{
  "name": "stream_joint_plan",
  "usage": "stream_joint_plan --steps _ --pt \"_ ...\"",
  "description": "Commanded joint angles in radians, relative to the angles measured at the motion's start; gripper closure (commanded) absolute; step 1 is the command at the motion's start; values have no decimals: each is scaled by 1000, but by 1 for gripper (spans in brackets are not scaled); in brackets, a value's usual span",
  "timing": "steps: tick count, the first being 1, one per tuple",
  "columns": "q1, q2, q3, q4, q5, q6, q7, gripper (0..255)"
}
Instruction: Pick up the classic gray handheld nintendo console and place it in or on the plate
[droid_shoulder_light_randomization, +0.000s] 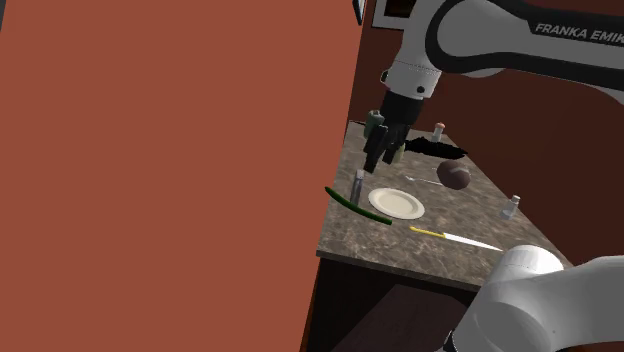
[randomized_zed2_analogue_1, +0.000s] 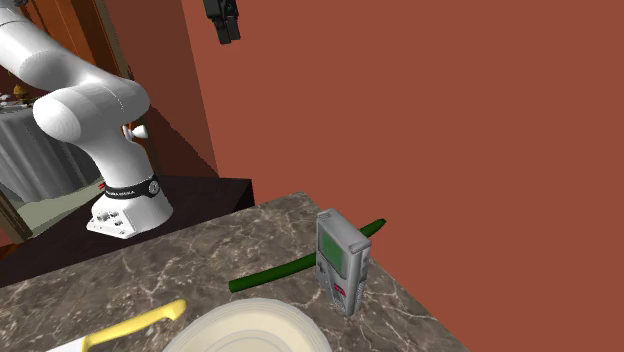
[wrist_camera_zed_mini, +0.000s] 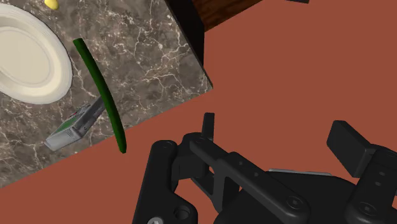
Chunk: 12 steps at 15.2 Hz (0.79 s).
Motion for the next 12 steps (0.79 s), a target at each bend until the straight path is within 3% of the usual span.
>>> stream_joint_plan --steps 1,12 --pt "0 0 0 0 0 0 0 0" --pt "-117 309 -36 45 -62 226 90 0"
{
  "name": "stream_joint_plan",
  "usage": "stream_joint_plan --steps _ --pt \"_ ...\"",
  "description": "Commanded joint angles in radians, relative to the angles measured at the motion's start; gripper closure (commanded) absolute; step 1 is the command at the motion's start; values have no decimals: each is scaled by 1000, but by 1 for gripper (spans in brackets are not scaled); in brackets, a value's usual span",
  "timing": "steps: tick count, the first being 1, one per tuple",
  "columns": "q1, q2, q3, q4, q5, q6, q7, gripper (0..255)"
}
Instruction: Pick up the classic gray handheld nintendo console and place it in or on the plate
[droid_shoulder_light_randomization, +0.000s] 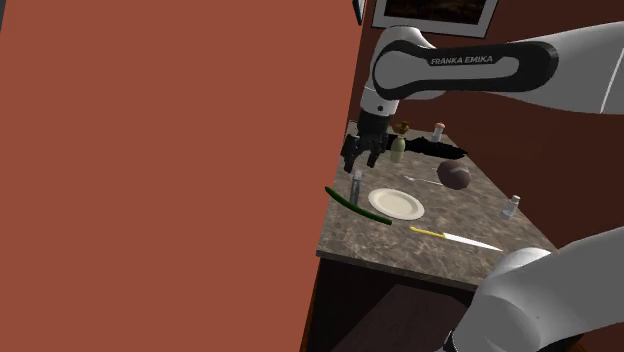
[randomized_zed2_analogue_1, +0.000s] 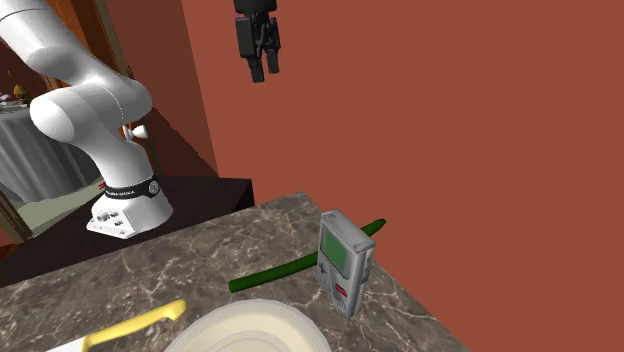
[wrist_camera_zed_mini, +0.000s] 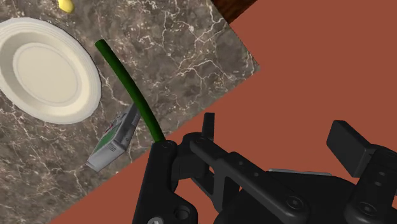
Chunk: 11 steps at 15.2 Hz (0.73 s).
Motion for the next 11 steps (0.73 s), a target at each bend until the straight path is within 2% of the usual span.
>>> stream_joint_plan --steps 1,11 --pt "-20 63 -8 21 -11 35 19 0" --pt "-108 361 -63 151 -58 170 110 0"
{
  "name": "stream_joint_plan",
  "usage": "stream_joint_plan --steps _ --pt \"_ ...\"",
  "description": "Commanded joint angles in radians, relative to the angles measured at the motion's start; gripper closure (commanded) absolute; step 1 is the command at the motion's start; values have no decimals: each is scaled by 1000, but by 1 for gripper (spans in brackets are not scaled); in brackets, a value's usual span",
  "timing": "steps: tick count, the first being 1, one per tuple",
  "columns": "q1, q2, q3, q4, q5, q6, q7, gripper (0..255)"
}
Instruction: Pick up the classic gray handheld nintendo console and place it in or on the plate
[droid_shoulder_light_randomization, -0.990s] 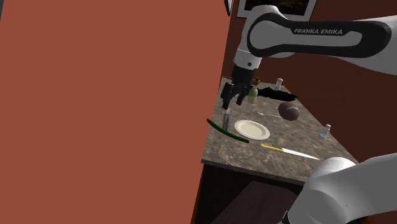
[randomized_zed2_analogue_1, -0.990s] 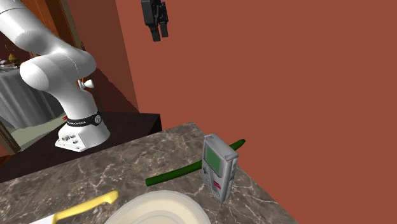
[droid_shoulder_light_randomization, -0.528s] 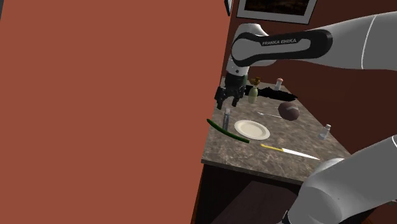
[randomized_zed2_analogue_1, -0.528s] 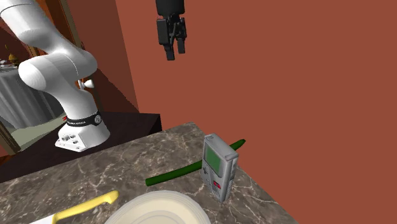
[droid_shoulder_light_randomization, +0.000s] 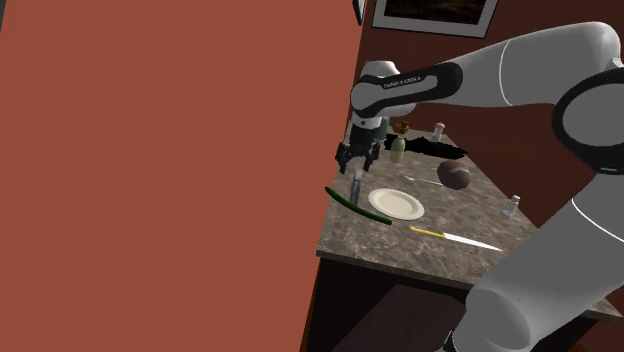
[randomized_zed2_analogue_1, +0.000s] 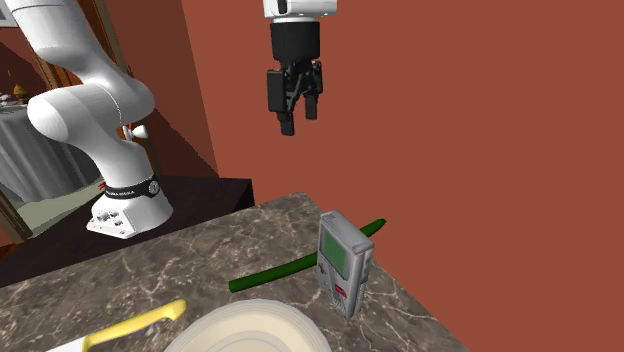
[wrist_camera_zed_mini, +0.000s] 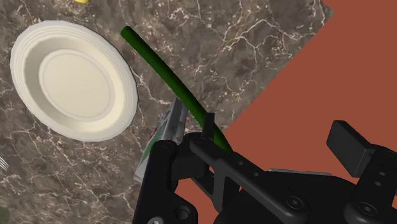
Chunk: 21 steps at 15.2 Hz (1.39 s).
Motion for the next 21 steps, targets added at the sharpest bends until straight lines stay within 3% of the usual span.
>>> stream_joint_plan --steps 1,12,21 --pt "-16 61 -13 33 -8 23 19 0" --pt "-99 377 -93 249 -17 87 100 0" --pt "-101 415 -93 194 -12 180 97 0"
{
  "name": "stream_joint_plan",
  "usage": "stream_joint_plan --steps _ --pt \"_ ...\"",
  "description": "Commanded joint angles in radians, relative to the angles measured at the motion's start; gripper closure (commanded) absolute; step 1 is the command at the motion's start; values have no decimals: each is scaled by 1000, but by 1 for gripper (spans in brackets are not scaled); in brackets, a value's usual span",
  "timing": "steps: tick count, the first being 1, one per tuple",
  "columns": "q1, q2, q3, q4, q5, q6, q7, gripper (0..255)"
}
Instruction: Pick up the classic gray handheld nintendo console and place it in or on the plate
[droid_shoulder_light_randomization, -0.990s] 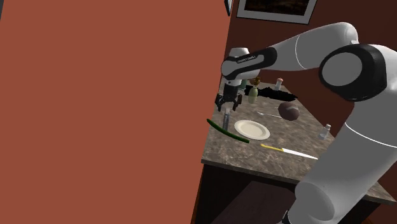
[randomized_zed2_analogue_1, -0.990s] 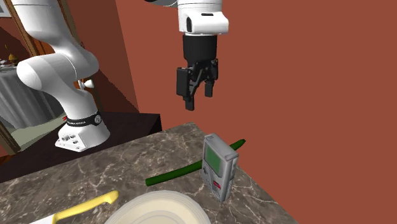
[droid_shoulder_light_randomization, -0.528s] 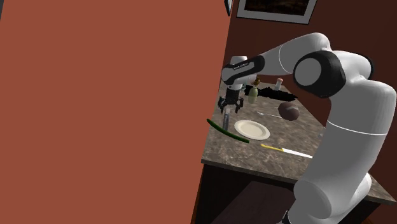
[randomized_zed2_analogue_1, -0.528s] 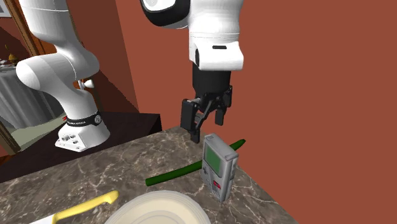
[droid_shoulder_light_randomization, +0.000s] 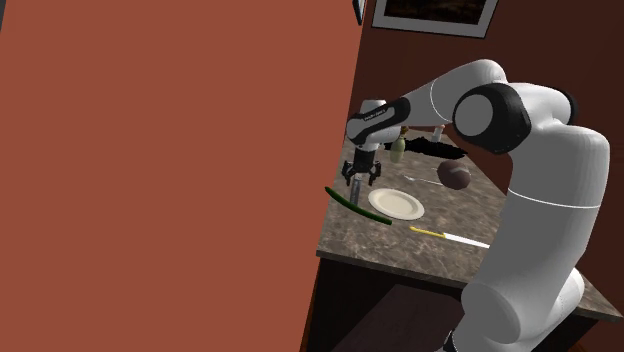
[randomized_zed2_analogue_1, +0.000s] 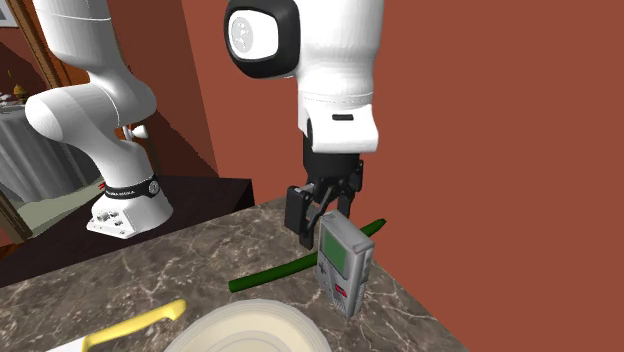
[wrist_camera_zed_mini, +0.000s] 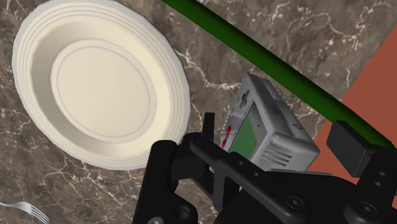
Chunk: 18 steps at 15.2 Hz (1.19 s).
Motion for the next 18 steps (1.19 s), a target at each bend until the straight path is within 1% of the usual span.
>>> stream_joint_plan --steps 1,6,7,16,18 --pt "0 0 0 -3 0 4 1 0" --pt "0 0 0 -3 0 3 1 0" --pt "0 0 0 -3 0 3 1 255" --pt "0 0 0 -3 0 4 1 255" --pt "1 -11 0 10 -1 -20 1 255"
